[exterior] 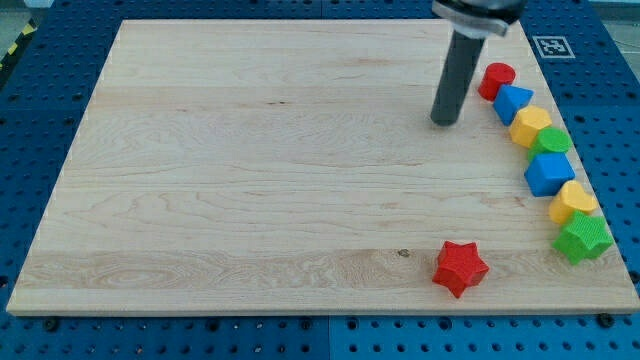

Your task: Move the red star to the left side of the blue triangle

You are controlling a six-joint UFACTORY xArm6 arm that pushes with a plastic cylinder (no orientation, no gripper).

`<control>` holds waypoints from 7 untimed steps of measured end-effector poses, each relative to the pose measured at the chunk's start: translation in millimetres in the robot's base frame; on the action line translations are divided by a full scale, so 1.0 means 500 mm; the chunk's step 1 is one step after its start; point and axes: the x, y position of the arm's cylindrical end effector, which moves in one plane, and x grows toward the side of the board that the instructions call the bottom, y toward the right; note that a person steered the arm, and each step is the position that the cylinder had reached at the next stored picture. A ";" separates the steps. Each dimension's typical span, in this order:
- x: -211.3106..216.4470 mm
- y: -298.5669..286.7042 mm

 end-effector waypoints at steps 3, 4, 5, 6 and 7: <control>0.119 0.043; 0.168 0.078; 0.192 0.090; 0.251 0.102; 0.315 0.102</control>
